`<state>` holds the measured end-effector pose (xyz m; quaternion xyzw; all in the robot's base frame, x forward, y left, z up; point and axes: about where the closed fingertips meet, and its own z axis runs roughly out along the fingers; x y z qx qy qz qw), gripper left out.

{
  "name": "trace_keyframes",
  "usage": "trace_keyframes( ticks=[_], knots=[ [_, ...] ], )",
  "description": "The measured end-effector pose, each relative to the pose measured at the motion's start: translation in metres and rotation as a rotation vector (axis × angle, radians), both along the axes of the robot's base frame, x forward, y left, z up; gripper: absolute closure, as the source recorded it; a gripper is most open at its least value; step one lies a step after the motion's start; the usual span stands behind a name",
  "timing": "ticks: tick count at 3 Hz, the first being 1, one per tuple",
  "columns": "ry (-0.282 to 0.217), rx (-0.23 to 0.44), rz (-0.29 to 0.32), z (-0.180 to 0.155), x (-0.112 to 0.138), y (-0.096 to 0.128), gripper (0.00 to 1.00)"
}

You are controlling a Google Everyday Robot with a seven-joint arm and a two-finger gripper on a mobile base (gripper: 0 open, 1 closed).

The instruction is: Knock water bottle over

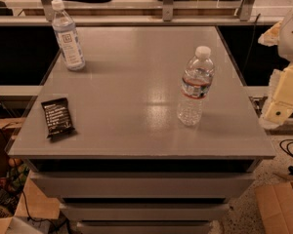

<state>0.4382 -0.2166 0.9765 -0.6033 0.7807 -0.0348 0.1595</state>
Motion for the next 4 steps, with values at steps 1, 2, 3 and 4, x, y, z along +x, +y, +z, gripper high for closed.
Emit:
trace_keyframes(
  ticks=[1,2,3,4],
  knots=[
    [0.0,0.0,0.0,0.0,0.0,0.0,0.0],
    [-0.012,0.056,-0.011,-0.002,0.004,0.0,0.0],
    [-0.03,0.183,-0.004,-0.012,0.013,-0.001,0.0],
    [-0.039,0.344,0.03,-0.024,0.022,0.008,0.0]
  ],
)
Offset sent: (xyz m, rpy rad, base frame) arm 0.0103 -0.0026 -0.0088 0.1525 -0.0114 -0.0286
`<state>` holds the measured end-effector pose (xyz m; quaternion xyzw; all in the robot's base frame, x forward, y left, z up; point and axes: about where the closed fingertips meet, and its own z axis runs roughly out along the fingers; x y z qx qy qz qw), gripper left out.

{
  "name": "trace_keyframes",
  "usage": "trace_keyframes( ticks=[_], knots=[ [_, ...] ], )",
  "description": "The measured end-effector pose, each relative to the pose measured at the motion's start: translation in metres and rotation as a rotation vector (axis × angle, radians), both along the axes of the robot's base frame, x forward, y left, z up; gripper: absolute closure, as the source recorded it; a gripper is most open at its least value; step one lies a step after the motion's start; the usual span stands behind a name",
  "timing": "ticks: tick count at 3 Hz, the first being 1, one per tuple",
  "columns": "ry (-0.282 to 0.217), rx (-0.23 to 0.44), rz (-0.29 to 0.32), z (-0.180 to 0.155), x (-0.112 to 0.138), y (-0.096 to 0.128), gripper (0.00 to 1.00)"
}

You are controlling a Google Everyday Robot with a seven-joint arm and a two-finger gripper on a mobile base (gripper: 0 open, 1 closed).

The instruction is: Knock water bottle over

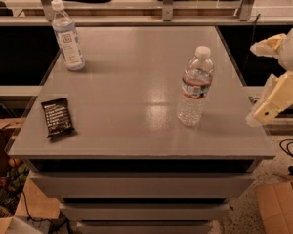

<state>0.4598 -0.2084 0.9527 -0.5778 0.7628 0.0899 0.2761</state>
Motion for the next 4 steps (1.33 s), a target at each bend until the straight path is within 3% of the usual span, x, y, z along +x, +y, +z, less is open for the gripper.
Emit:
trace_keyframes(
  ticks=[4],
  knots=[
    [-0.014,0.577,0.131,-0.061,0.023,0.033,0.0]
  ],
)
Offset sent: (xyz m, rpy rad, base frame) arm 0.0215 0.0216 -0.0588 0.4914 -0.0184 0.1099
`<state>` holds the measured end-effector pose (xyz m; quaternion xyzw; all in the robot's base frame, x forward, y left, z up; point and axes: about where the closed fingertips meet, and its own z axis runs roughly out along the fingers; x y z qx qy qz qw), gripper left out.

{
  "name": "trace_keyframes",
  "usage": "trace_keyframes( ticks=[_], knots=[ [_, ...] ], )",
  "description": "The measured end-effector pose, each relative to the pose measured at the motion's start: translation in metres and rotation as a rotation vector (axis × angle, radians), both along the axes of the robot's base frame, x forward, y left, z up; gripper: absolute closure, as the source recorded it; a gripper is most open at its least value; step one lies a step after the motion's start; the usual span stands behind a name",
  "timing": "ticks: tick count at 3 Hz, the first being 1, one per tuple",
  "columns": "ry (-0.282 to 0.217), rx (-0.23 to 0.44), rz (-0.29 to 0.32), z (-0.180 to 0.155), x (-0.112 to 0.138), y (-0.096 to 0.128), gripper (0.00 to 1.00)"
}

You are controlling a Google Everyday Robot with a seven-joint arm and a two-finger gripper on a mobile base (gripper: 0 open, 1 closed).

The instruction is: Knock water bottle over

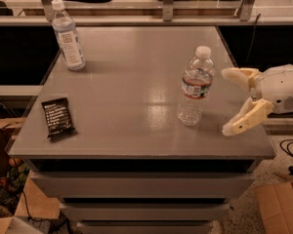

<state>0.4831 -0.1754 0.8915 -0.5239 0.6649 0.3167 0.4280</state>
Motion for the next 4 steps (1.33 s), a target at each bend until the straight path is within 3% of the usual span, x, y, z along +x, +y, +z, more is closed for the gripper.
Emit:
trace_keyframes(
  ticks=[2,4],
  knots=[
    [-0.002,0.221,0.073,-0.001,0.015,0.02,0.0],
    [-0.021,0.29,0.125,0.013,0.023,0.036,0.0]
  ],
)
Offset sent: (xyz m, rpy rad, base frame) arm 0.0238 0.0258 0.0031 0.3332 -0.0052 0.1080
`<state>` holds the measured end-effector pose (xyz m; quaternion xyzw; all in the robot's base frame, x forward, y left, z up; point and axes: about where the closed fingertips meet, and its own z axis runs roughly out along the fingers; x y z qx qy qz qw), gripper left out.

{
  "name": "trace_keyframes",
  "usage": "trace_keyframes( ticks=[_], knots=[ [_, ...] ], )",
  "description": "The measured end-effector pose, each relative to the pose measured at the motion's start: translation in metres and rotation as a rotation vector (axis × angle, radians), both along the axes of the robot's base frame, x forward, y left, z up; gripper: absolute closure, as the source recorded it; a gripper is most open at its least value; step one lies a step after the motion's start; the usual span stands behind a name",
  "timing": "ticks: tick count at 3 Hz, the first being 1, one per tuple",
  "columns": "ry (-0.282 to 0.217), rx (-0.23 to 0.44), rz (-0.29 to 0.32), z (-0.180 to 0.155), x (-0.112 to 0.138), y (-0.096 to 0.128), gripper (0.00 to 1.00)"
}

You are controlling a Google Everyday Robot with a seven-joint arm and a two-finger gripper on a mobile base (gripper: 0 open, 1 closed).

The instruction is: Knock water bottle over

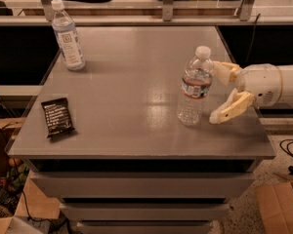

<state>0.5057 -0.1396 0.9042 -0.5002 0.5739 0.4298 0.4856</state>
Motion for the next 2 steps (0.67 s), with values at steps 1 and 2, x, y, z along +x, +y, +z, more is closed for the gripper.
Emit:
trace_keyframes(
  ticks=[1,2],
  knots=[
    [0.001,0.004,0.013,0.0014,0.0007,0.0044,0.0],
    [0.01,0.0,0.02,0.0028,0.0021,0.0084,0.16]
  ],
)
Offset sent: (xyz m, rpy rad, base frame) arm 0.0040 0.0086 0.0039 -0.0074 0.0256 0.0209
